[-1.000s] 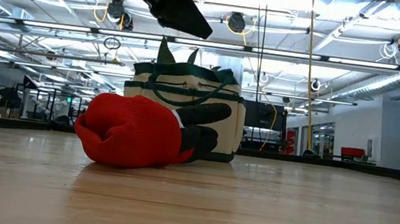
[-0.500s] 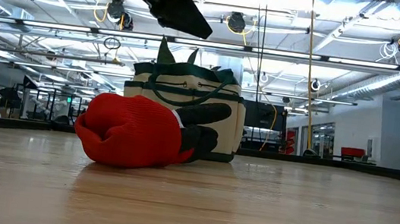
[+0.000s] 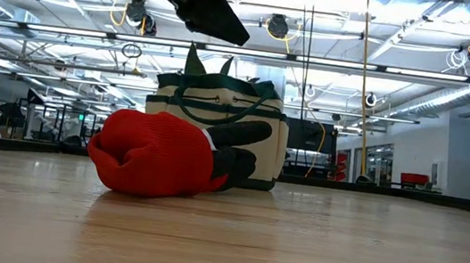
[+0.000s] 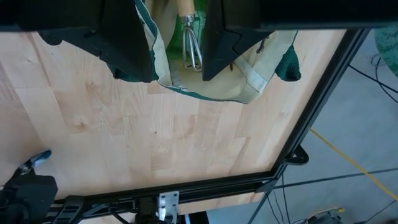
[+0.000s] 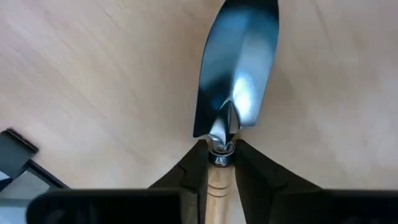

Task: Pick & Place Garden tools in Gardening bag
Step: Put the brown trowel into the gardening bag

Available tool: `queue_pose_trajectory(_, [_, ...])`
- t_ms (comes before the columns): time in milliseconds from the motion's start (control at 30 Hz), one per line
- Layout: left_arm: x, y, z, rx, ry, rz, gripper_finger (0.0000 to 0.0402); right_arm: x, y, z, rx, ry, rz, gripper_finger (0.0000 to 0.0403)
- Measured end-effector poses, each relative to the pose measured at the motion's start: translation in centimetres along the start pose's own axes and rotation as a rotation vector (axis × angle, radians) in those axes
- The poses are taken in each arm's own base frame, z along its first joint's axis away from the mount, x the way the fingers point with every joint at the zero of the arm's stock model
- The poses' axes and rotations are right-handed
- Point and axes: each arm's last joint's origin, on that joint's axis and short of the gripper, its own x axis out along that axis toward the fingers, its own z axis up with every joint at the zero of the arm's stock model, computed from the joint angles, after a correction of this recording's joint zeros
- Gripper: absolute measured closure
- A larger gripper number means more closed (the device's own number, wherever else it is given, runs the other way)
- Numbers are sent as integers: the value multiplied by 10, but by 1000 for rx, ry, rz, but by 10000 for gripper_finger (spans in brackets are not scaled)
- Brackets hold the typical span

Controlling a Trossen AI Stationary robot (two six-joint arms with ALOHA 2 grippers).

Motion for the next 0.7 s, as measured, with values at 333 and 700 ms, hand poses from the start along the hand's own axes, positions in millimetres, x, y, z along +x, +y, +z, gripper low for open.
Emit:
queue_pose_trajectory(333, [0, 0, 0, 4, 0, 0, 254, -8, -3, 30, -180, -83, 12, 350])
queue_pose_trajectory(700, [0, 0, 0, 4, 1, 0, 254, -21, -12, 68, -345, -161, 28, 350])
